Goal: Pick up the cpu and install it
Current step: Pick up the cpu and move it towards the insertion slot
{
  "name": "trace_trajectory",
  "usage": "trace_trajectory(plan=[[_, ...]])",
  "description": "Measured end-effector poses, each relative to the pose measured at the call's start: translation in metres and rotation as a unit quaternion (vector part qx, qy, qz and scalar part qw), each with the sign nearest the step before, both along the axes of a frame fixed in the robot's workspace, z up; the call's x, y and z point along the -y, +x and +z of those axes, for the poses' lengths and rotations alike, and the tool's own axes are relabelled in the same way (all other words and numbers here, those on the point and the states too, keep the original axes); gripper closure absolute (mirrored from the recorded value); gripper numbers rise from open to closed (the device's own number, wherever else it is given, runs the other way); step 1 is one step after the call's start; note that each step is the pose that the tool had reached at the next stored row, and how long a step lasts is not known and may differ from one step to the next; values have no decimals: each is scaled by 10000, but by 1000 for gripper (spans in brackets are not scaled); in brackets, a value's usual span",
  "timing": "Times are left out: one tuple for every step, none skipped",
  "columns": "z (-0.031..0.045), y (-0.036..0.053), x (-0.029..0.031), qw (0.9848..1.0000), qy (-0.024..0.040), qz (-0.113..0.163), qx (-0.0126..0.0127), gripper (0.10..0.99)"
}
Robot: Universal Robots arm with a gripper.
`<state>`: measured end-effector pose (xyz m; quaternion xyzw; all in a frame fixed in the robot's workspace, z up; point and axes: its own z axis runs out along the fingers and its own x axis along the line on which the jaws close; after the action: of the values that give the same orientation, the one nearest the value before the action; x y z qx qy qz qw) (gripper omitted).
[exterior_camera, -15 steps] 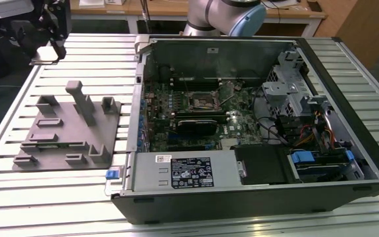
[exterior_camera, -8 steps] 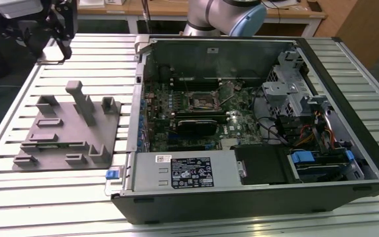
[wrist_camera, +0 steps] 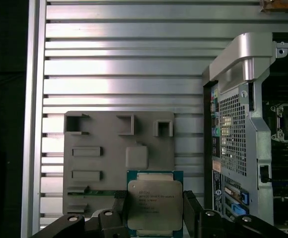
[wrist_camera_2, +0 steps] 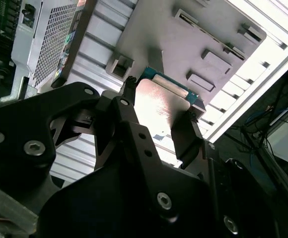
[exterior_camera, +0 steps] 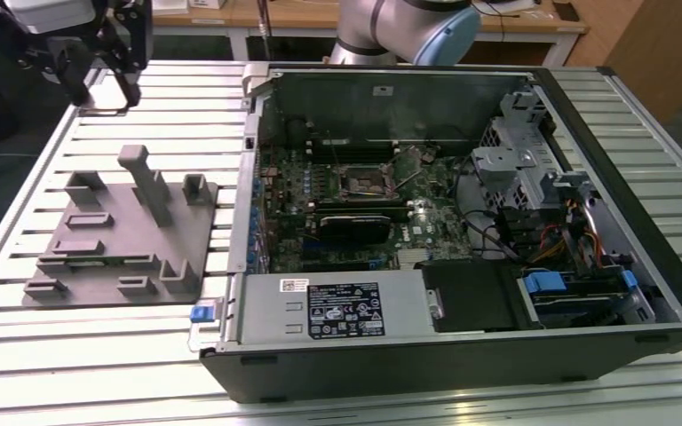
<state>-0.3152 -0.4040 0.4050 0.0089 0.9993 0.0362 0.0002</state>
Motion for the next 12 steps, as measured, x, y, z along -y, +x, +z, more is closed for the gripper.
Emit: trace_trajectory(plan=[[0,14,0,10000,0,0,0,549],[0,26,0,10000,0,0,0,549],[0,38,0,10000,0,0,0,549],[0,51,0,10000,0,0,0,549],[0,66,0,10000,0,0,0,549],[0,79,0,10000,0,0,0,549],[0,92,0,10000,0,0,0,549],[0,105,0,10000,0,0,1,549],[0,121,0,10000,0,0,0,549],[0,135,0,10000,0,0,0,549],[0,149,0,10000,0,0,0,549],[0,162,0,10000,0,0,0,549]])
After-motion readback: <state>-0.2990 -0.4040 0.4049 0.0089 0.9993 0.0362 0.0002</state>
